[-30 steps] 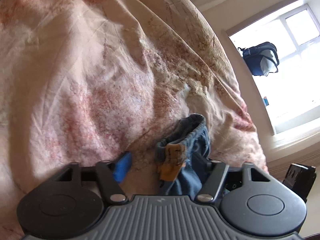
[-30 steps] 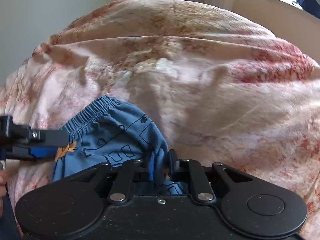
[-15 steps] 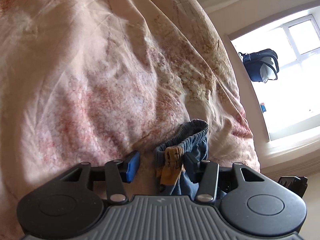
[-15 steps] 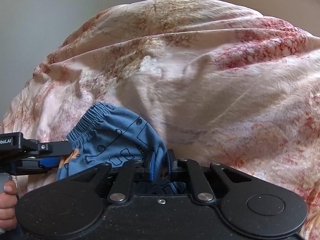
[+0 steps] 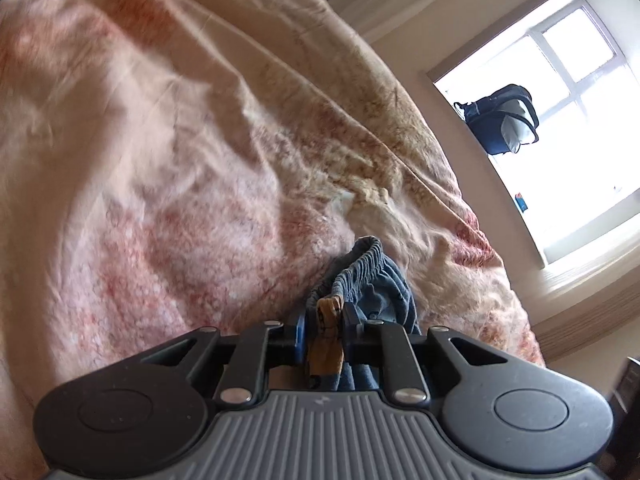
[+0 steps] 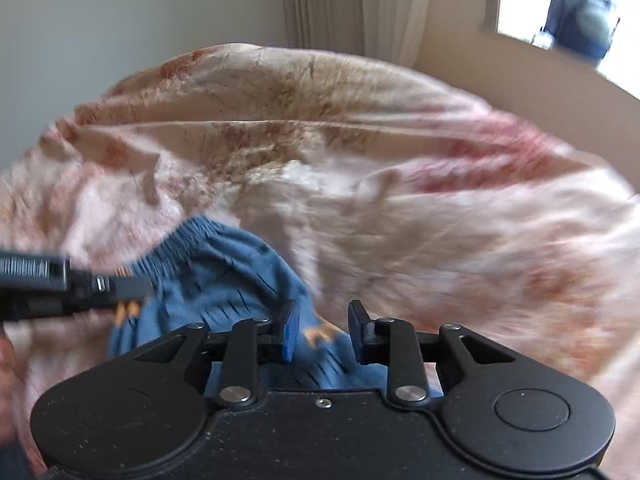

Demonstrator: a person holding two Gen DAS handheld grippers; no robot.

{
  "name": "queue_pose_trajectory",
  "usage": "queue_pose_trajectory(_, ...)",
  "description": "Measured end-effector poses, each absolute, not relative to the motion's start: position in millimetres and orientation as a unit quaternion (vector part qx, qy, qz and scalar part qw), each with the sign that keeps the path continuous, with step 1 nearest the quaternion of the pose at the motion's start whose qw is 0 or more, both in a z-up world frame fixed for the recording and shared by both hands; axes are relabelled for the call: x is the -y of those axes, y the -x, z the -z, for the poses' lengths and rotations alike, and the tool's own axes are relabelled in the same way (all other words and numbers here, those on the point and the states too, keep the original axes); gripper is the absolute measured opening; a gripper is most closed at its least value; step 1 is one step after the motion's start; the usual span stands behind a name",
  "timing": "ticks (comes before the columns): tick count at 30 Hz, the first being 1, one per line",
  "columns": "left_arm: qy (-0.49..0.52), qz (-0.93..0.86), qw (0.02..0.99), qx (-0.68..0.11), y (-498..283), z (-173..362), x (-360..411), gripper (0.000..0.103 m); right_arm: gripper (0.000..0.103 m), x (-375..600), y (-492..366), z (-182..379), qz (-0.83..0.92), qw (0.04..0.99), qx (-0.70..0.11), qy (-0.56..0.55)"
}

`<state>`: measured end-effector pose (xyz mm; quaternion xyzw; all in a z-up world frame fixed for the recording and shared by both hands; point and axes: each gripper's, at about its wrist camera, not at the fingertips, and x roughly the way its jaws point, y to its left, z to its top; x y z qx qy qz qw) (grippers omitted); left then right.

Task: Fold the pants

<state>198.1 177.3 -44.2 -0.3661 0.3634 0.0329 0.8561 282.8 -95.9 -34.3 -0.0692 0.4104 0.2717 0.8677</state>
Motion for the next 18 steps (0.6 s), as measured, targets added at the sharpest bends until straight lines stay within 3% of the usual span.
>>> queue_pose_trajectory(6, 0.338, -0.038, 0.867, -0.364, -198.9, 38.9, -171.0, 0.019, 0.047, 95.0, -258.3, 55.8, -0.231, 0.862, -0.413, 0.179)
queue_pose_trajectory(9, 0.326, -0.04, 0.872, -0.363, -197.0, 35.8, -169.4, 0.019, 0.051, 98.8, -256.5, 53.3, -0.222, 0.875, -0.396, 0.166)
queue_pose_trajectory(11, 0.315, -0.042, 0.876, -0.364, -196.2, 32.2, -166.6, 0.019, 0.065, 106.7, -250.7, 42.1, -0.219, 0.889, -0.377, 0.142)
queue_pose_trajectory(12, 0.309, -0.044, 0.877, -0.366, -196.1, 30.0, -164.9, 0.019, 0.08, 112.6, -244.5, 34.7, -0.217, 0.895, -0.366, 0.135)
queue_pose_trajectory(13, 0.304, -0.044, 0.878, -0.366, -195.6, 28.1, -164.0, 0.019, 0.089, 118.5, -236.0, 28.1, -0.212, 0.9, -0.356, 0.134)
queue_pose_trajectory(18, 0.289, -0.038, 0.888, -0.357, -190.9, 16.9, -158.0, 0.019, 0.099, 156.5, -173.6, 3.1, -0.198, 0.904, -0.335, 0.179)
